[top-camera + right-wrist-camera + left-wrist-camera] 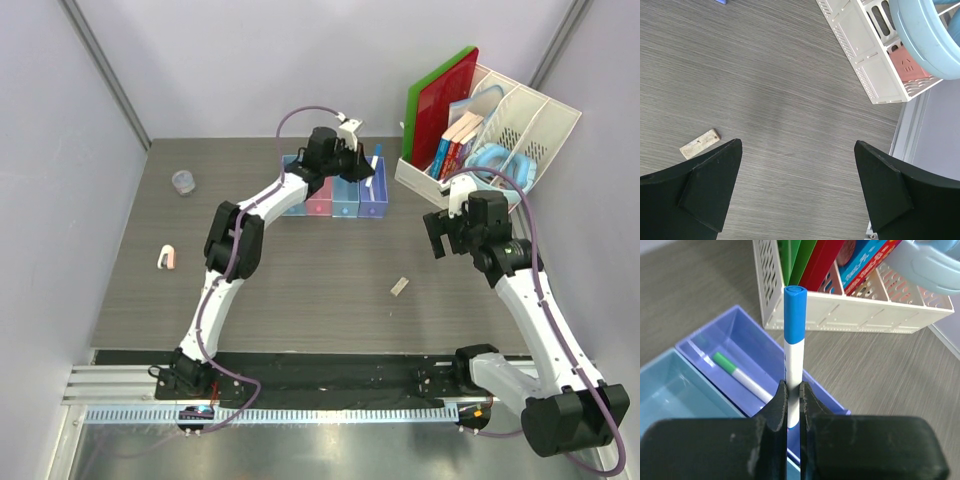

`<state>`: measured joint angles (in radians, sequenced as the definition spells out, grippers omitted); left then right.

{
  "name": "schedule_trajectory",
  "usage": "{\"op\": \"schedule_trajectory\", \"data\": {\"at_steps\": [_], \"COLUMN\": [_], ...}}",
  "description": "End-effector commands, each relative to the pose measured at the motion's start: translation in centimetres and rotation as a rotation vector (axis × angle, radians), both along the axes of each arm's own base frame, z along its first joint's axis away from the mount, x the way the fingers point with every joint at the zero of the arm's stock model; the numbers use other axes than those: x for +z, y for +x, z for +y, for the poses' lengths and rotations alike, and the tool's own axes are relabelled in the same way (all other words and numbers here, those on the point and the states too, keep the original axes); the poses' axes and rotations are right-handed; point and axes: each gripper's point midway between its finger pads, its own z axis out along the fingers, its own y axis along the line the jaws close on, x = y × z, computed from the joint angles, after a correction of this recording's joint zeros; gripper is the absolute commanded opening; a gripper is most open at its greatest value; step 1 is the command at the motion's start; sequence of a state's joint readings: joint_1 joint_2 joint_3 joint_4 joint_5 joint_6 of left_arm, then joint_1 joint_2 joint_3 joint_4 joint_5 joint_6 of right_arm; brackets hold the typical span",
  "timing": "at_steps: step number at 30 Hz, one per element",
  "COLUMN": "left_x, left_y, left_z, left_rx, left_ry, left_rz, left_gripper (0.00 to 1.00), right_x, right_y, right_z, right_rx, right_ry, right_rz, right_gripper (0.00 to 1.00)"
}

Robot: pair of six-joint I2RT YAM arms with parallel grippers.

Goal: Sort the stationery into containers
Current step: Place the pen in the storage box, then move the stationery to the center of the board.

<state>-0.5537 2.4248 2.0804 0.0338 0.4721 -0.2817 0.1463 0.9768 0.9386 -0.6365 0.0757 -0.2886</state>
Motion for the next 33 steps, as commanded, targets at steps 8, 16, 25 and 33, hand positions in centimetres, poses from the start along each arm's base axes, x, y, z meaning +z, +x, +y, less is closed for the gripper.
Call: {"op": "schedule_trajectory", "data": {"at_steps": [8,16,25,33], "left_x": [-2.0,-2.6,1.6,8.4], "left_y": [0.2,0.4,1.9,1.2], "left_z": [-0.2,0.1,1.3,8.0], "left_rx": [0.02,0.022,0.027,0.066], "left_ry": [-0.089,-0.094,-0.154,0.049], "left_rz": [0.139,0.169,0.106,-0.048], "left_gripper": [0.0,0.32,0.46,0.66], "right_x": [2.8,2.7,0.9,-4.8], "right_y": [0.4,0.4,0.8,1.4], "right_z": [0.0,0.1,2.1,4.6], "right_rx": [-0.006,0.004,0.111,0.225], "right_ry": [0.042,0.046,0.084,0.072], "right_rz": [-0.099,-0.092,-0.027,0.186], "right_gripper": [1.0,1.0,1.0,1.0]}}
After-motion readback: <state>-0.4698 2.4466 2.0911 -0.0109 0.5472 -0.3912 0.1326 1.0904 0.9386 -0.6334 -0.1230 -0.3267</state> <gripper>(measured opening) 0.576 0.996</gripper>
